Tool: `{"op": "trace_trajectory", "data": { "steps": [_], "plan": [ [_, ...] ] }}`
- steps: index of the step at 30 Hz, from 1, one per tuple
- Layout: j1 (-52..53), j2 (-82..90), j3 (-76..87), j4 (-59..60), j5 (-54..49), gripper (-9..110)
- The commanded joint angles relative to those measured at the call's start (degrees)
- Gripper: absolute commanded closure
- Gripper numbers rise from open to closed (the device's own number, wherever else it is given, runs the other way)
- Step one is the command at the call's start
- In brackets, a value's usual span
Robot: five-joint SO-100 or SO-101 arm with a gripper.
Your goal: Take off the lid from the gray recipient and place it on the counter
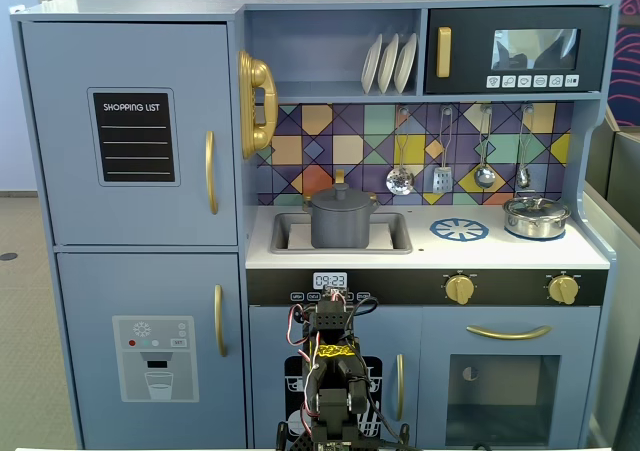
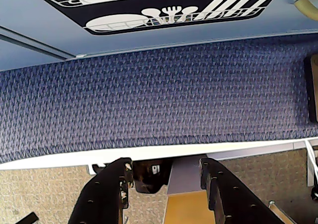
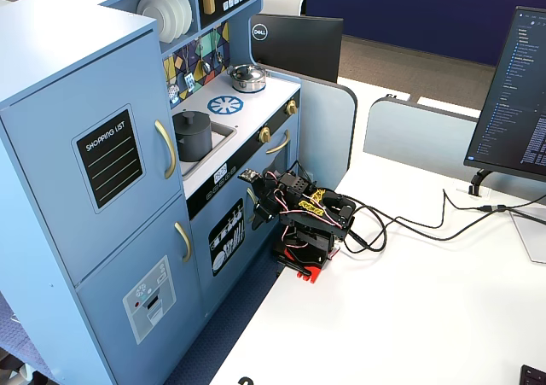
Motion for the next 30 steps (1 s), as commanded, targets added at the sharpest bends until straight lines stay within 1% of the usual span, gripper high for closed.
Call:
{"op": "trace_trajectory", "data": {
  "steps": [1,18,21,25,30],
  "plan": [
    [0.5,-0.4,0.2,10.5,-0.4,101],
    [-0.6,-0.4,0.2,10.5,-0.4,101],
    [0.5,-0.4,-0.1,10.3,-2.5,101],
    [1.8,-0.7,-4.7,6.4,-3.3,101],
    [2.3,-8.2,-20.1,-6.3,-1.8,101]
  ]
}}
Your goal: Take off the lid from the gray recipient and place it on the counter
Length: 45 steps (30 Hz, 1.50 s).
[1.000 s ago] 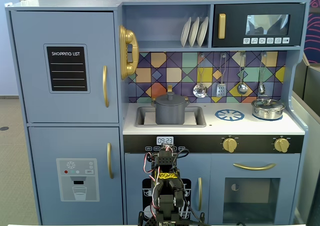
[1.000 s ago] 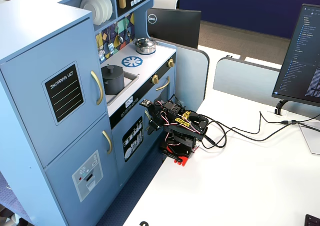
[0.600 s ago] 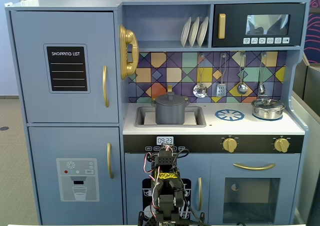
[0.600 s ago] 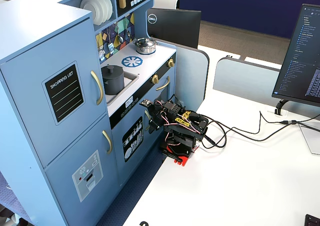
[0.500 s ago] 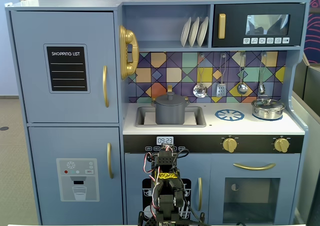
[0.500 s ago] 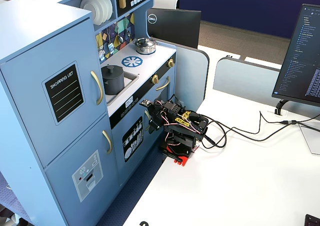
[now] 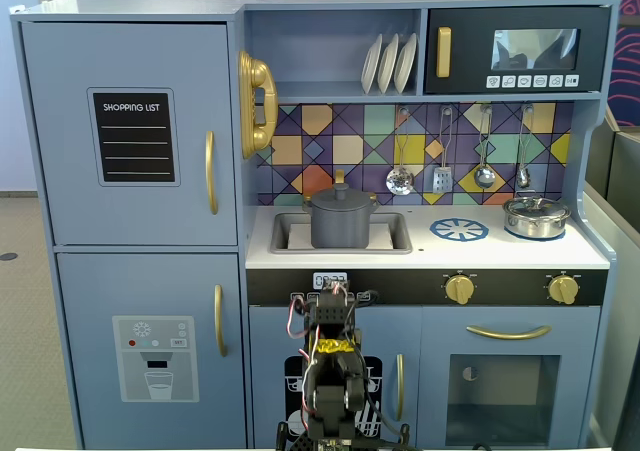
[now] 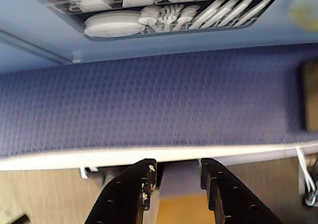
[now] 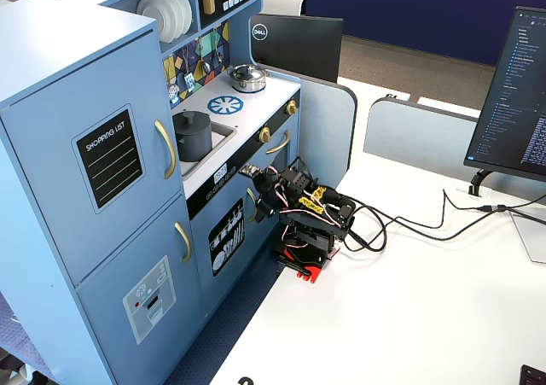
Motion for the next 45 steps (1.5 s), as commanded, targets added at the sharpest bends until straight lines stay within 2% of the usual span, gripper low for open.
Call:
{"op": "trace_trajectory", "data": {
  "steps": [1,6,12,15,20,24,36,45],
  "plan": [
    [0.7,-7.2,-14.9,-9.5,-0.2,101],
    [0.4,-14.6,-29.1,-30.7,-4.0,101],
    [0.2,-19.0,-35.0,-50.5,-6.6,99],
    [1.3,-20.1,-37.0,-52.0,-7.1,99],
    [4.1,-22.9,-38.9,-53.9,-5.4,85],
    [5.2,-25.9,-40.8,-54.2,-3.9,81],
    [4.0,-37.5,-42.7,-66.5,-4.2,83],
    [4.7,-47.4,-47.5,-71.5,-4.7,85]
  ]
}}
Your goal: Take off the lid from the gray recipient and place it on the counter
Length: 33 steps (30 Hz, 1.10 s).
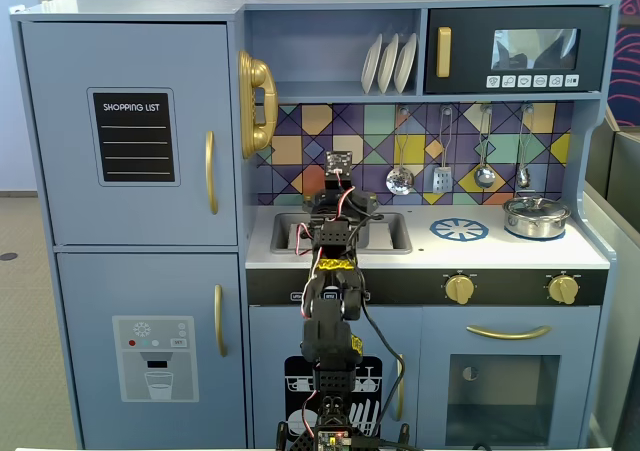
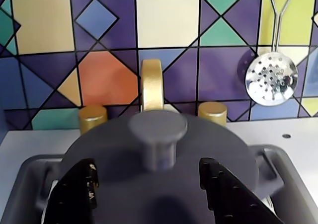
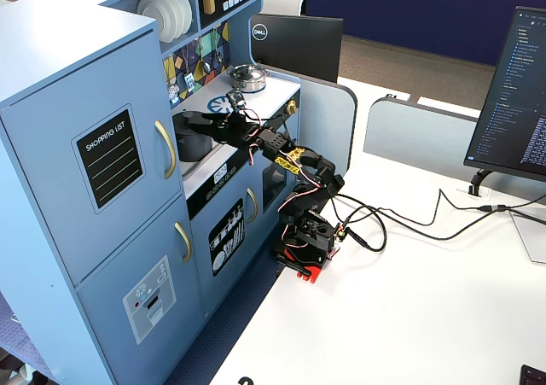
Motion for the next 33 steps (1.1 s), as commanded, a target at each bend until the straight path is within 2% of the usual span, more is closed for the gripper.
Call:
{"op": "trace_trajectory", "data": {
  "steps": [1,16,18,20,33],
  "plan": [
    [0.6,-3.6,-6.0,-3.2,-0.7,85],
    [-0.2,-14.2,-13.6,-6.2,-0.8,90],
    [-0.4,-15.3,-14.6,-6.2,-1.0,92],
    [-0.6,-15.9,-15.2,-6.1,-2.1,102],
    [0.1,-13.2,-22.0,-2.3,-4.8,102]
  ]
}}
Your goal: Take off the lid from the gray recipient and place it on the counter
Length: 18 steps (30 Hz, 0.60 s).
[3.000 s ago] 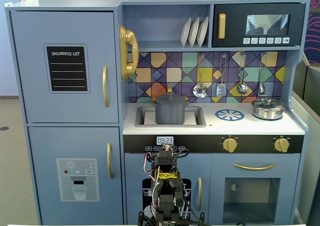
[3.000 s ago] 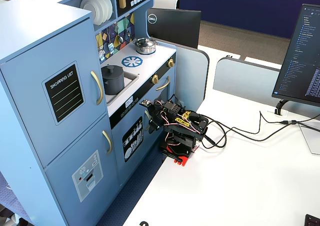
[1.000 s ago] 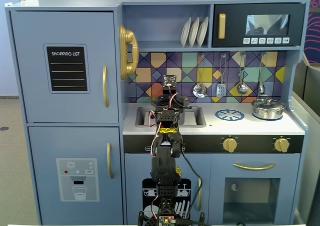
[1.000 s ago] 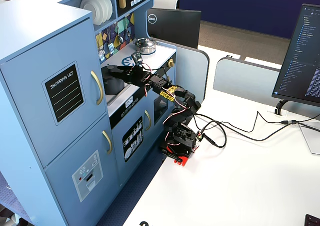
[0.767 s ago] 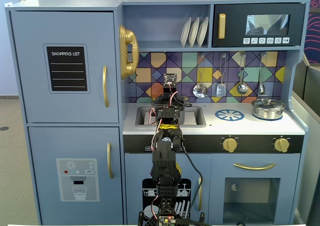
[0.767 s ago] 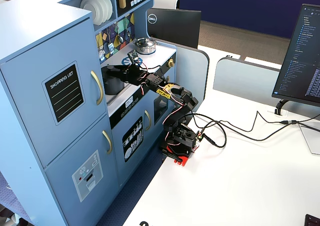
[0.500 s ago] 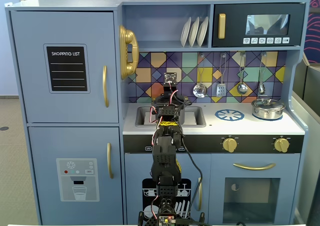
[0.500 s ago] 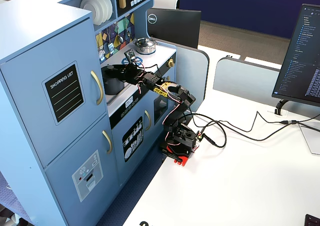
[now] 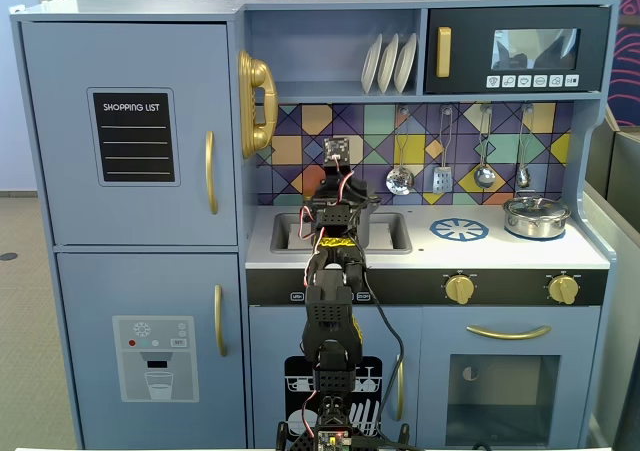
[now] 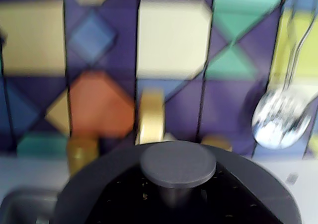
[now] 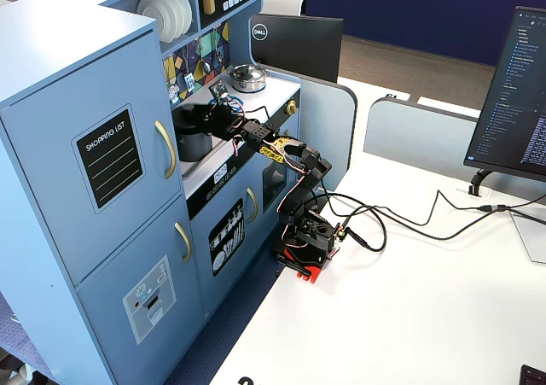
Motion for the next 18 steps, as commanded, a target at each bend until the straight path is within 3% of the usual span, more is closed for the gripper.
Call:
{"op": "trace_trajectory", "data": {
  "steps": [1,5,13,18],
  "plan": [
    [1.0,3.5,-8.1,3.2,-1.3,102],
    [5.7,6.2,-9.7,6.7,-1.0,102],
    [22.9,9.4,-1.0,1.6,3.1,102],
    [28.1,8.3,5.0,-3.0,3.9,102]
  ]
}}
